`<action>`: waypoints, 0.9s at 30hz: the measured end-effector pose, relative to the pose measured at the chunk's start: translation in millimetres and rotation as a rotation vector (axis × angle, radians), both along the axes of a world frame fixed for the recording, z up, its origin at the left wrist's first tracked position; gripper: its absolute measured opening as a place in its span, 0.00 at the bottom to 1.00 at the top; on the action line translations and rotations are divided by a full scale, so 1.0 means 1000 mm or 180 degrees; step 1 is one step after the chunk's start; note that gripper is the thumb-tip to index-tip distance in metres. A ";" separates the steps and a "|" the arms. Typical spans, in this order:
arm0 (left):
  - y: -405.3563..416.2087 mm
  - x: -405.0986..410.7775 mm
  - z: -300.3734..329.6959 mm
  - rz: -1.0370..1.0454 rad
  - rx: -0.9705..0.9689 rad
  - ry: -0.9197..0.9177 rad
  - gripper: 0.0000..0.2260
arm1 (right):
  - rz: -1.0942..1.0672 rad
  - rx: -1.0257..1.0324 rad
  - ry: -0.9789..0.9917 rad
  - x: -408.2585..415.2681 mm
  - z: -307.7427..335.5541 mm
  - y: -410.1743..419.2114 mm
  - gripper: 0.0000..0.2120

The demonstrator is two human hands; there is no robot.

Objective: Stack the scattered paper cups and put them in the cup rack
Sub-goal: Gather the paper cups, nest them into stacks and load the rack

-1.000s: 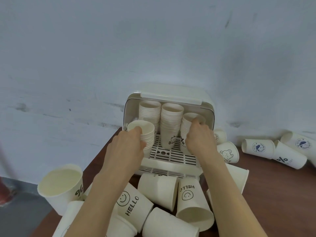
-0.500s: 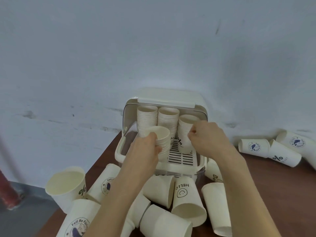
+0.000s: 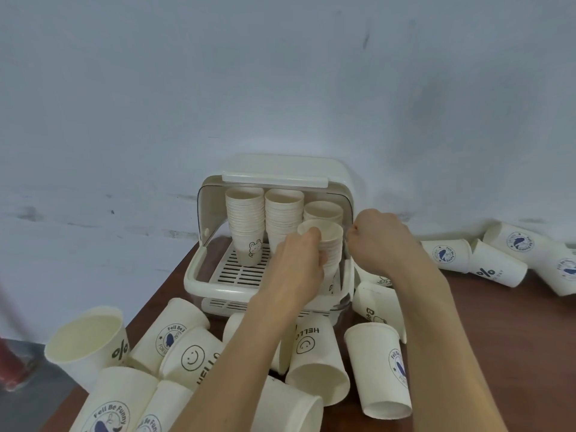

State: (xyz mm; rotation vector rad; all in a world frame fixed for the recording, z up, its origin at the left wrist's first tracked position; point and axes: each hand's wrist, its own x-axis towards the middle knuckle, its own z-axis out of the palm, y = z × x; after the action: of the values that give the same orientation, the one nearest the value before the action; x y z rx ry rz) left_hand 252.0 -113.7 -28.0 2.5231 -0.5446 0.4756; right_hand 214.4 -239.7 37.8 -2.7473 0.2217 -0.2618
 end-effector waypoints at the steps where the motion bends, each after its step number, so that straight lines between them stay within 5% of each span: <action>1: 0.000 0.000 -0.001 -0.0031 -0.0043 -0.0008 0.04 | 0.0000 0.0028 0.0008 0.000 0.000 0.001 0.12; 7: 0.006 -0.004 -0.007 -0.0203 -0.0097 0.0063 0.04 | -0.0015 0.0033 0.0050 -0.007 0.000 0.005 0.12; 13: 0.016 -0.047 0.003 -0.0175 -0.0139 0.0099 0.31 | -0.0037 -0.0082 -0.0162 -0.028 0.003 0.014 0.10; 27: 0.059 -0.178 0.021 0.0069 -0.0574 0.0008 0.18 | -0.0049 0.0132 -0.0251 -0.162 -0.017 0.038 0.09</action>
State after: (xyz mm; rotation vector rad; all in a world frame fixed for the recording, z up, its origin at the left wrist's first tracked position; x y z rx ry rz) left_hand 74.2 -55.2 -7.4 2.3591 -0.4528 0.5062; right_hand 52.4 -202.1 21.2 -2.6890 0.2249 -0.3648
